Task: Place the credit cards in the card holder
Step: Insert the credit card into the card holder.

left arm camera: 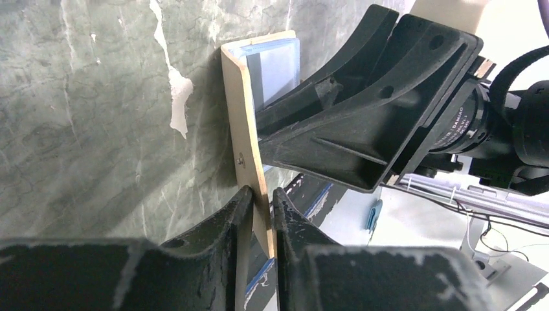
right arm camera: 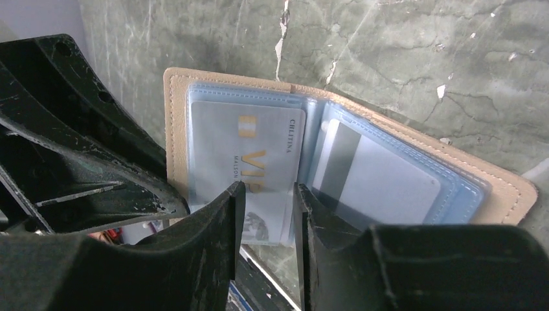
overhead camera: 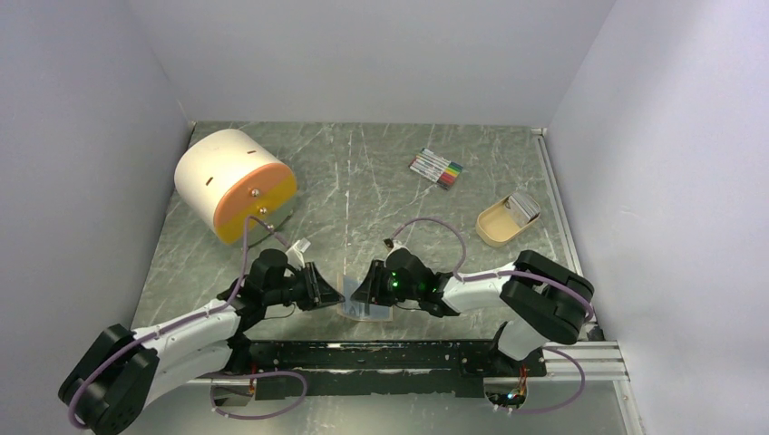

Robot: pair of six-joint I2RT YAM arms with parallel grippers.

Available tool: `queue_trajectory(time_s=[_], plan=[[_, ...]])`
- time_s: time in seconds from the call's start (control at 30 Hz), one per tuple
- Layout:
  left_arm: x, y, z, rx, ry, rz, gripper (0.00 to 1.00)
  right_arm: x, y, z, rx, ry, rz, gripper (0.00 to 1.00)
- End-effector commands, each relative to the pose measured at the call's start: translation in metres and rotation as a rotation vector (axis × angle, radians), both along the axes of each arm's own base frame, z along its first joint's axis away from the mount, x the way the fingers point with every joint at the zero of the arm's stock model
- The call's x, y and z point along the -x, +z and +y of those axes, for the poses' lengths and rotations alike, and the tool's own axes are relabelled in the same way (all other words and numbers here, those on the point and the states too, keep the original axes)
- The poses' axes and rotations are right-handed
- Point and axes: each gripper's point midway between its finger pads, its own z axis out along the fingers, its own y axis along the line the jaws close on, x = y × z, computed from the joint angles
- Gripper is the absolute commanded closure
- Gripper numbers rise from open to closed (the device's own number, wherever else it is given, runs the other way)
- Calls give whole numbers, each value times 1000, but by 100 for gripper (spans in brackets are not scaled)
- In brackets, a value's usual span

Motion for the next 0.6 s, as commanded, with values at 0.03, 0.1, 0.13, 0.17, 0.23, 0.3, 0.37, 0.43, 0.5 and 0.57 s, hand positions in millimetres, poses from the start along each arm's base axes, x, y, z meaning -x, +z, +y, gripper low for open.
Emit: queue_trajectory(time_s=[0.03, 0.1, 0.13, 0.17, 0.23, 0.3, 0.37, 0.43, 0.5, 0.57], plan=[[-4, 3, -3, 10, 8, -13, 80, 2, 2, 0, -15, 28, -21, 63], [-5, 2, -5, 7, 0, -6, 90, 1, 1, -4, 2, 24, -31, 62], [-5, 2, -6, 9, -6, -2, 91, -2, 1, -6, 16, 16, -39, 62], [-6, 2, -7, 12, -7, -2, 91, -3, 2, -8, 27, 15, -48, 62], [-7, 4, -9, 22, -9, -6, 91, -6, 5, -12, 45, 12, -67, 61], [-8, 5, -9, 19, -6, -8, 91, -7, 8, -16, 58, 12, -87, 60], [-10, 3, -6, -7, 12, -2, 91, -9, 14, -20, 68, 6, -105, 59], [-14, 1, -1, -51, 39, 0, 91, -10, 18, -25, 93, 4, -116, 58], [-17, 2, 5, -97, 62, -9, 91, -12, 22, -29, 122, -1, -128, 59], [-20, 6, 11, -142, 79, -21, 91, -14, 21, -33, 147, -10, -140, 61]])
